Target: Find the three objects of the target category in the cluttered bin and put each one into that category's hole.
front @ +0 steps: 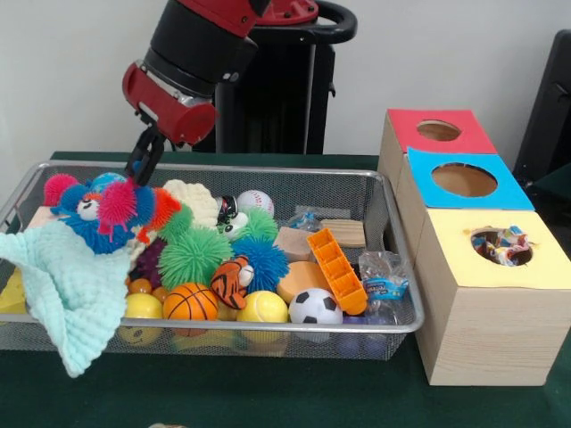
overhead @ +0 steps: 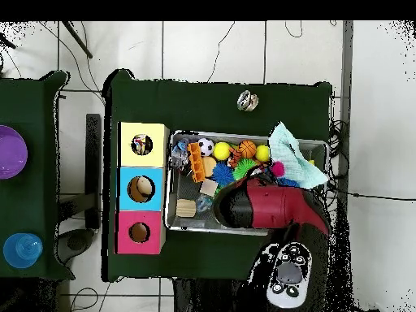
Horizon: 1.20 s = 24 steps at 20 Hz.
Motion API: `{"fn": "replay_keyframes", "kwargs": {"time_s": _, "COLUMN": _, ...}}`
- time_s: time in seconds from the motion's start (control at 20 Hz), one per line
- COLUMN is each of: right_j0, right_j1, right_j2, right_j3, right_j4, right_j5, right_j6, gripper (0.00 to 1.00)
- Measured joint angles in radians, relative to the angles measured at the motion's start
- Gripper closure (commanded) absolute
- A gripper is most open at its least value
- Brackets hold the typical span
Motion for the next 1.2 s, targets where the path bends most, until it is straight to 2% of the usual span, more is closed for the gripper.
{"fn": "replay_keyframes", "kwargs": {"time_s": 0.35, "right_j0": -0.065, "right_j1": -0.022, "right_j2": 0.103, "right_j3": 0.025, "right_j4": -0.002, "right_j5": 0.08, "right_j6": -0.005, "gripper": 1.0}}
{"fn": "replay_keyframes", "kwargs": {"time_s": 0.6, "right_j0": -0.104, "right_j1": -0.033, "right_j2": 0.174, "right_j3": 0.035, "right_j4": -0.035, "right_j5": 0.124, "right_j6": -0.013, "gripper": 1.0}}
{"fn": "replay_keyframes", "kwargs": {"time_s": 1.1, "right_j0": -0.167, "right_j1": -0.04, "right_j2": 0.29, "right_j3": 0.038, "right_j4": -0.091, "right_j5": 0.134, "right_j6": -0.048, "gripper": 1.0}}
{"fn": "replay_keyframes", "kwargs": {"time_s": 1.15, "right_j0": -0.17, "right_j1": -0.041, "right_j2": 0.299, "right_j3": 0.039, "right_j4": -0.092, "right_j5": 0.134, "right_j6": -0.048, "gripper": 0.0}}
{"fn": "replay_keyframes", "kwargs": {"time_s": 1.2, "right_j0": -0.171, "right_j1": -0.041, "right_j2": 0.301, "right_j3": 0.039, "right_j4": -0.092, "right_j5": 0.134, "right_j6": -0.048, "gripper": 0.0}}
